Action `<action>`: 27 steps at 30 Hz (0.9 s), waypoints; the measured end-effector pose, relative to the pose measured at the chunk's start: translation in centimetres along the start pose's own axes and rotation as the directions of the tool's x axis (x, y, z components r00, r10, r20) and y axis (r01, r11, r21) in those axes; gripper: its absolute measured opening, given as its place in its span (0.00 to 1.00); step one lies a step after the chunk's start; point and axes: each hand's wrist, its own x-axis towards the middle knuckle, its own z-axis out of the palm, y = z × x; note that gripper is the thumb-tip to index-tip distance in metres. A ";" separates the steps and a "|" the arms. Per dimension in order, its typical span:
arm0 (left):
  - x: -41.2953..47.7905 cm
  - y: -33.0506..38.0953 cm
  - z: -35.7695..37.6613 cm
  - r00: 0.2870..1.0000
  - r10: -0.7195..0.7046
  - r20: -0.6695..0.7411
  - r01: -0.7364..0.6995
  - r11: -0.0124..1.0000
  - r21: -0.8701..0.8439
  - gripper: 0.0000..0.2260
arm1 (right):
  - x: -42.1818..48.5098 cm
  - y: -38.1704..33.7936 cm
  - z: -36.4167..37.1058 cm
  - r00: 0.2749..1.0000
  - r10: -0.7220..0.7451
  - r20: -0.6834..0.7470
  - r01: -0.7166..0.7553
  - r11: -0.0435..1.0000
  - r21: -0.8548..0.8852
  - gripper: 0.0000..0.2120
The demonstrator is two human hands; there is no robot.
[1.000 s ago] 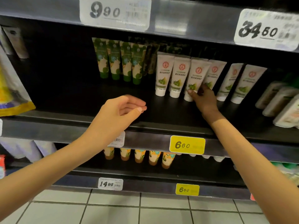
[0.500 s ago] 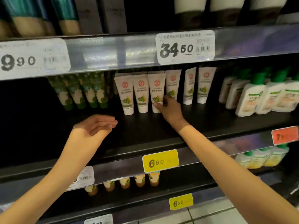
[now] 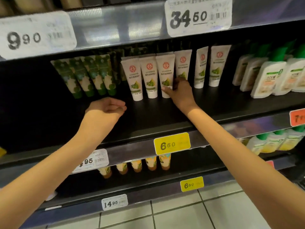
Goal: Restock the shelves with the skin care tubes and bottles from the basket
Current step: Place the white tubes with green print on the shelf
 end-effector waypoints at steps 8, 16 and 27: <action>-2.4 0.3 -2.5 0.992 0.103 0.067 -0.116 0.962 0.247 0.04 | -5.3 -4.8 0.8 0.973 -0.151 -0.175 0.122 0.978 -0.167 0.22; -10.6 -1.4 -10.7 0.985 0.174 0.016 -0.167 0.911 0.377 0.06 | -17.9 -12.4 7.5 0.972 -0.229 -0.045 0.232 0.920 0.316 0.08; -34.3 -12.9 -31.8 0.884 -0.213 -0.417 0.300 0.942 0.154 0.09 | -42.7 -22.5 21.3 0.318 -0.580 0.750 0.230 0.814 0.533 0.08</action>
